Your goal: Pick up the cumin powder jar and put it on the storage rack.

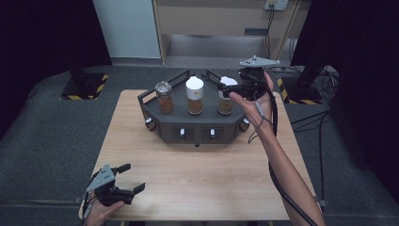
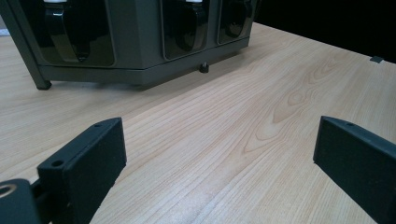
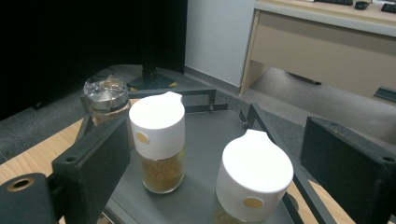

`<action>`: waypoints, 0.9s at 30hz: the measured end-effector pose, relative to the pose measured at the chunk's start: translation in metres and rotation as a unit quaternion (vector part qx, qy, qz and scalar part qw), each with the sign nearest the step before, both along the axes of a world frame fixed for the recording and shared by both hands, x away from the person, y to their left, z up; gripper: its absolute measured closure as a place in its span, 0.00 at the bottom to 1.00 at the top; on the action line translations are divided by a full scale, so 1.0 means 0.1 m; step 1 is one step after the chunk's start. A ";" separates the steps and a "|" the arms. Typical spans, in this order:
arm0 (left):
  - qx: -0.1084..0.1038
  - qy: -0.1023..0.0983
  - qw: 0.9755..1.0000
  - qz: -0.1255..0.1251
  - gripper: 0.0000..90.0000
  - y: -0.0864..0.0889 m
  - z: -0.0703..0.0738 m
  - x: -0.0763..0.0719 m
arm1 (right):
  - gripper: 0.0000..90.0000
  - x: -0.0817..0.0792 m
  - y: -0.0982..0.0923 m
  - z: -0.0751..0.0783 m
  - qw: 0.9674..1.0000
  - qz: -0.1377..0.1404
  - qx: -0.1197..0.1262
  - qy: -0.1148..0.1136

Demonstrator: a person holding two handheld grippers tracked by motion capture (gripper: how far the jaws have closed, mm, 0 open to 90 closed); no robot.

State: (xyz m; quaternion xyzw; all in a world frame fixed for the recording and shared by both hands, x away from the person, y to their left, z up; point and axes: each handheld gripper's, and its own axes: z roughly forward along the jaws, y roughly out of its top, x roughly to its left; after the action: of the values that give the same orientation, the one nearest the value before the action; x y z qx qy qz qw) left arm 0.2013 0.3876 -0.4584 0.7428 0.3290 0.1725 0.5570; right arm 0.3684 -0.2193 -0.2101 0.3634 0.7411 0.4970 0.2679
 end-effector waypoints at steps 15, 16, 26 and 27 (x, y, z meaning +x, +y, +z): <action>0.002 -0.002 1.000 -0.001 0.02 0.01 0.00 -0.02 | 0.06 -0.50 -0.25 -0.24 0.999 0.028 0.022 -0.025; 0.002 -0.002 1.000 0.000 0.02 0.01 0.00 -0.02 | 0.05 -0.54 -0.28 -0.27 0.999 0.029 0.023 -0.025; -0.007 -0.002 1.000 0.004 0.02 0.02 -0.01 -0.03 | 0.04 -0.86 -0.53 -0.52 0.999 0.032 0.029 -0.027; -0.007 -0.002 1.000 0.005 0.02 0.02 -0.01 -0.03 | 0.04 -0.90 -0.55 -0.54 0.999 0.031 0.027 -0.029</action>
State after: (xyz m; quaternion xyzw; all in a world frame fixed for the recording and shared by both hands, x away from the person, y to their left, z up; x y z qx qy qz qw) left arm 0.1987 0.3900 -0.4594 0.7372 0.3324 0.1744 0.5617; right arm 0.2786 -0.2738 -0.2644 0.3331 0.7301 0.5354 0.2634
